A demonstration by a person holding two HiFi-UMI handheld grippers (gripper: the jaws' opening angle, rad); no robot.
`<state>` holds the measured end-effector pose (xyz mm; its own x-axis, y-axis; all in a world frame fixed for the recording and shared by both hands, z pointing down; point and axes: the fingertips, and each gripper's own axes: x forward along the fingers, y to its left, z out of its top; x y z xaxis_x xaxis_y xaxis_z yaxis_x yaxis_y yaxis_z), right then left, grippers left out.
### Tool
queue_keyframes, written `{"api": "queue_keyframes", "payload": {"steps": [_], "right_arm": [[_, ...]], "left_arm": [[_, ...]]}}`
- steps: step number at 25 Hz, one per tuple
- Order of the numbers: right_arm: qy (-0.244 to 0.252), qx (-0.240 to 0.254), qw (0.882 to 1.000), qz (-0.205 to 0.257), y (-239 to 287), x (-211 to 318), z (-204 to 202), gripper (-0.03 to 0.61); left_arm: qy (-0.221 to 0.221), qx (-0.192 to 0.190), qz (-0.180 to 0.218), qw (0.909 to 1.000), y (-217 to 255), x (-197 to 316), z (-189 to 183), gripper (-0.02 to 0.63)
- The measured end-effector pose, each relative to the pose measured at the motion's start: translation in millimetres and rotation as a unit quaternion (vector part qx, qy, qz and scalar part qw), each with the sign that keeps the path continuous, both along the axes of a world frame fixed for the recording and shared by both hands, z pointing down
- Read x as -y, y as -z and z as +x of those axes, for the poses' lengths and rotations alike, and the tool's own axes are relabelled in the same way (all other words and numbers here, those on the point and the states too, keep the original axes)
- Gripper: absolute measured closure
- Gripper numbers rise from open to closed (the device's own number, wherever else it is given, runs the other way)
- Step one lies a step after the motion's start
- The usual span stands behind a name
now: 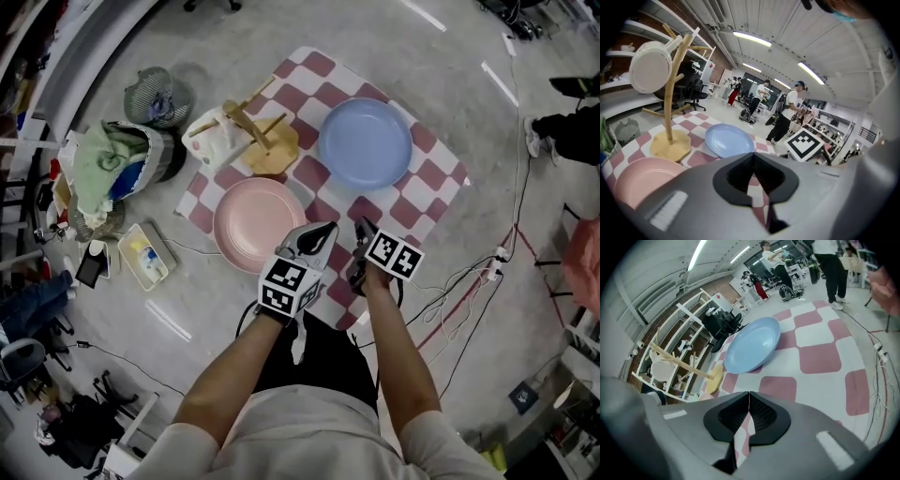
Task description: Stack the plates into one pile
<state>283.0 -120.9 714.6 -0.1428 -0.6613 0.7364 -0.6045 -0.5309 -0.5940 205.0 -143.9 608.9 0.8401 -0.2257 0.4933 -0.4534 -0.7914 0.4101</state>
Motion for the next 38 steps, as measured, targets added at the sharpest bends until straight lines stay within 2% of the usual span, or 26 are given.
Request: {"api": "queue_keyframes", "payload": {"steps": [8, 13, 17, 19, 27, 34, 36, 38], "right_arm": [[-0.07, 0.029, 0.997, 0.031, -15, 18, 40, 0.568], [-0.119, 0.061, 0.989, 0.063, -18, 34, 61, 0.563], [-0.153, 0.087, 0.982, 0.07, -23, 40, 72, 0.519], [-0.163, 0.097, 0.979, 0.068, -26, 42, 76, 0.501], [-0.187, 0.13, 0.972, 0.053, -42, 57, 87, 0.502], [-0.224, 0.188, 0.955, 0.054, -53, 61, 91, 0.513], [-0.237, 0.188, 0.951, 0.056, -52, 56, 94, 0.524], [-0.236, 0.176, 0.954, 0.056, -49, 52, 96, 0.535]], "left_arm": [[-0.014, 0.007, -0.005, 0.9999, -16, 9, 37, 0.607], [-0.016, 0.009, -0.005, 0.9998, -21, 18, 49, 0.607], [-0.018, 0.011, -0.004, 0.9998, -23, 21, 55, 0.607], [-0.019, 0.012, -0.004, 0.9997, -23, 22, 56, 0.607], [-0.013, 0.017, -0.003, 0.9998, -24, 23, 53, 0.607], [-0.008, 0.016, 0.002, 0.9998, -14, 19, 38, 0.607], [-0.007, 0.016, 0.004, 0.9998, -10, 17, 32, 0.607], [-0.005, 0.018, 0.008, 0.9998, -9, 15, 25, 0.607]]}}
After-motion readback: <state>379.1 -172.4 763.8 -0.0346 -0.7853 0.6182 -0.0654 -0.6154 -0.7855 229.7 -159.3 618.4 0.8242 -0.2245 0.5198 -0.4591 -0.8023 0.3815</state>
